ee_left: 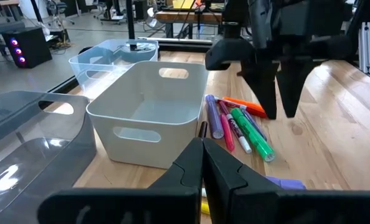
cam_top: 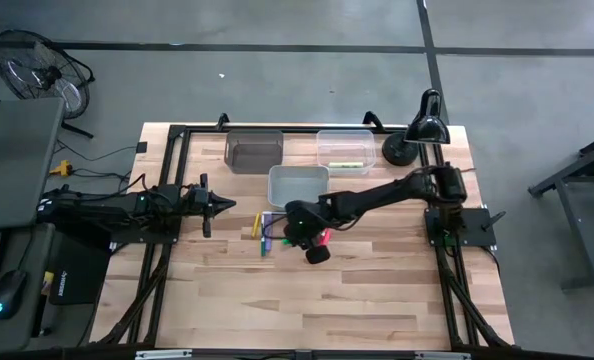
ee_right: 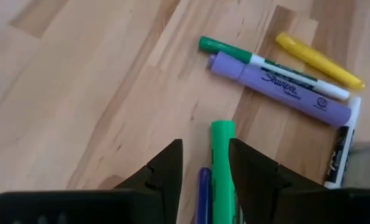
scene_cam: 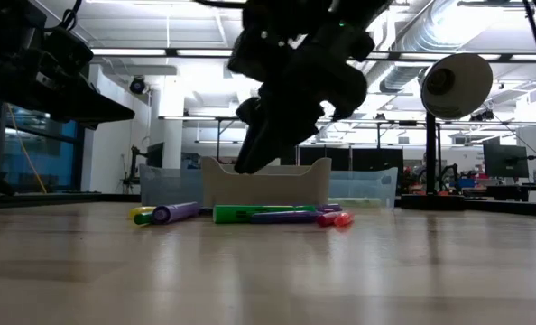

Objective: Pick & Place Markers
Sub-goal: Put the green highlighter into the transparent bin

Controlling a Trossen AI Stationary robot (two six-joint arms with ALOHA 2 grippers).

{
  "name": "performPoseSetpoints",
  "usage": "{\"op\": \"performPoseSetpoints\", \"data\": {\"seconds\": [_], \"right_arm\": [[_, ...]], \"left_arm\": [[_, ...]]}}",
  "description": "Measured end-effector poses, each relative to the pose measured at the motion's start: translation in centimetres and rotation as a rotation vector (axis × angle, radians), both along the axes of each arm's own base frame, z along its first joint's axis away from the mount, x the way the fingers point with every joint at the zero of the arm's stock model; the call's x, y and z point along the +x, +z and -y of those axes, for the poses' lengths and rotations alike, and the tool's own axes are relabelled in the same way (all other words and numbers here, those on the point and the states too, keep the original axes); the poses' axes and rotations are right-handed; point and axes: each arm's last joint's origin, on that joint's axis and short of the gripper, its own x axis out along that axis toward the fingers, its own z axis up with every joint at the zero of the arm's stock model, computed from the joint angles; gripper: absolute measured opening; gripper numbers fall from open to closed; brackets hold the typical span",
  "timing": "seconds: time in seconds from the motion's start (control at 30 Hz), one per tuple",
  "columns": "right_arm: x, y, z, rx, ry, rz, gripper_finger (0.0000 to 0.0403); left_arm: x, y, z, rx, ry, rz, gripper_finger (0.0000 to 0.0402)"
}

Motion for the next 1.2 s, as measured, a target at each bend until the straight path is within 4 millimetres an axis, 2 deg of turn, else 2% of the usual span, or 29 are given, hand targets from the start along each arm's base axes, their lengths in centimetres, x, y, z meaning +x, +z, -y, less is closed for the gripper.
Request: {"op": "performPoseSetpoints", "data": {"seconds": [0.33, 0.93, 1.2], "right_arm": [[1.5, -1.5, 0.7, -0.034, -0.004, -0.133, 0.0119], [1.7, -1.9, 1.0, -0.063, -0.010, -0.140, 0.0119], [1.8, -3.0, 1.0, -0.066, -0.011, -0.169, 0.0119]], "left_arm": [[0.0, 0.0, 0.0, 0.000, 0.000, 0.000, 0.0001], [0.0, 0.0, 0.0, 0.000, 0.000, 0.000, 0.0001], [0.0, 0.0, 0.0, 0.000, 0.000, 0.000, 0.0001]]}}
